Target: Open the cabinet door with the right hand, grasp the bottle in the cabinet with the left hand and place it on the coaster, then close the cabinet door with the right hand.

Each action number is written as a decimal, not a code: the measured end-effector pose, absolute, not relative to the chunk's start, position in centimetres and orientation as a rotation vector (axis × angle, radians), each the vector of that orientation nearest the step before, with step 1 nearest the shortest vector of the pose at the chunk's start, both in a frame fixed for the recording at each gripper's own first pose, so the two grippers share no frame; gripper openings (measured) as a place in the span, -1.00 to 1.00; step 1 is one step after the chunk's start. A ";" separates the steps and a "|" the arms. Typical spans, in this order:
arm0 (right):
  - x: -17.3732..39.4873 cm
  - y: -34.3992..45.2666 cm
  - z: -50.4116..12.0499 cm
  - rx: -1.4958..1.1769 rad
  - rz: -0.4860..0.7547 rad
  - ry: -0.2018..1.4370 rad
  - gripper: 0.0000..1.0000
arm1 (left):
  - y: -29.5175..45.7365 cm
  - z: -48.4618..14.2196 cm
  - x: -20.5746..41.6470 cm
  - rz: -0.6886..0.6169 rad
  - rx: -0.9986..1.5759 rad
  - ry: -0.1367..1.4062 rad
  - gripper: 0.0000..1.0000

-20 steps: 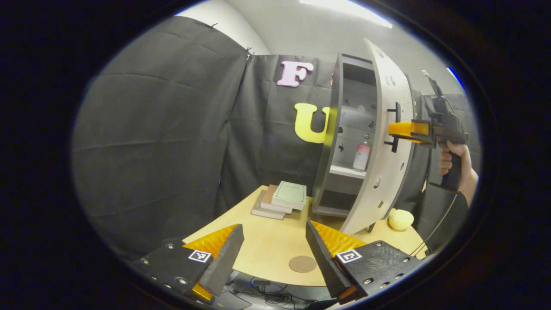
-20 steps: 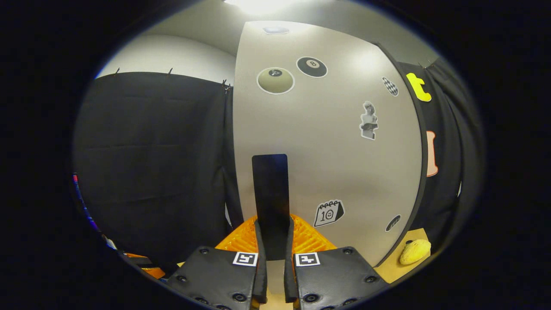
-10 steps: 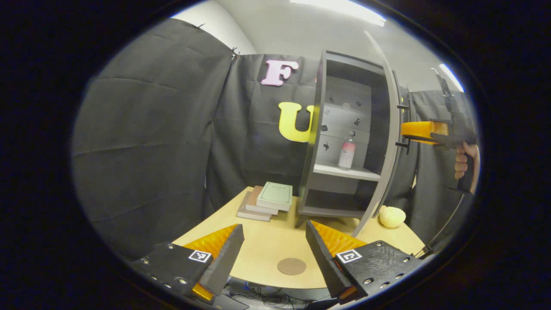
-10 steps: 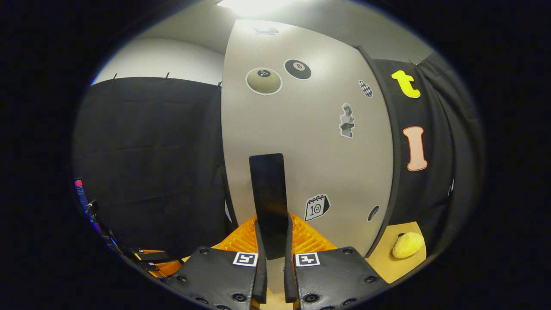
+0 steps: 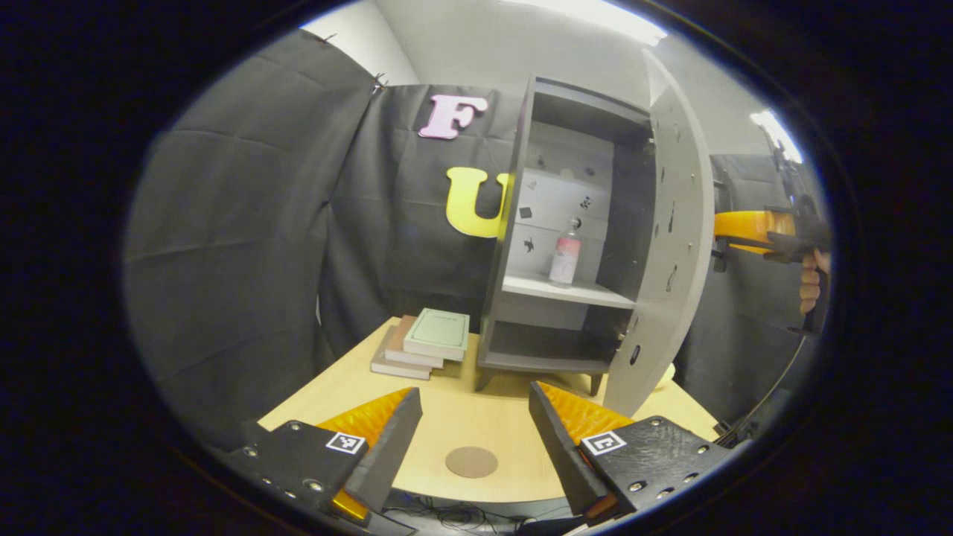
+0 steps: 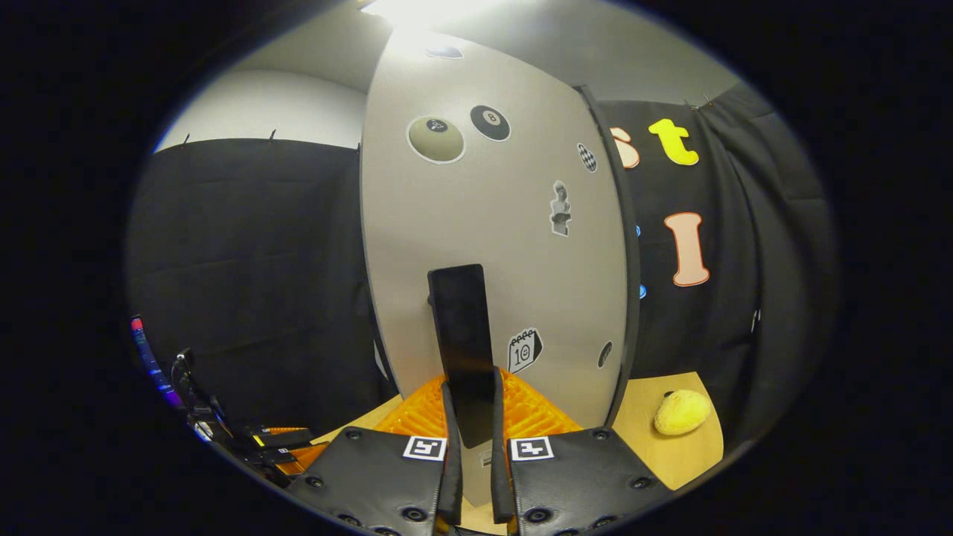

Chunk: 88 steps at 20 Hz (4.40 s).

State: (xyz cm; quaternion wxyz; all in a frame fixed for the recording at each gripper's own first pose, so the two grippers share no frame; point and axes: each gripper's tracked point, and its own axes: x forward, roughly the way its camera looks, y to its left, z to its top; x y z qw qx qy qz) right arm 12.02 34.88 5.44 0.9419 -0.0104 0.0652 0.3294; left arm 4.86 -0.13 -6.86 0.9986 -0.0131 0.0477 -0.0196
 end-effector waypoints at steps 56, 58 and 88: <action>9.0 20.1 6.0 0.197 0.162 0.153 -0.53 | -12.4 -5.5 16.8 -0.429 0.040 0.128 0.80; 10.1 18.3 6.4 0.224 0.107 0.141 -0.37 | -13.2 -4.1 19.0 -0.428 0.041 0.102 0.84; 27.8 9.3 3.8 0.224 -0.173 0.115 0.94 | -24.4 9.1 52.9 -0.424 0.113 -0.049 0.73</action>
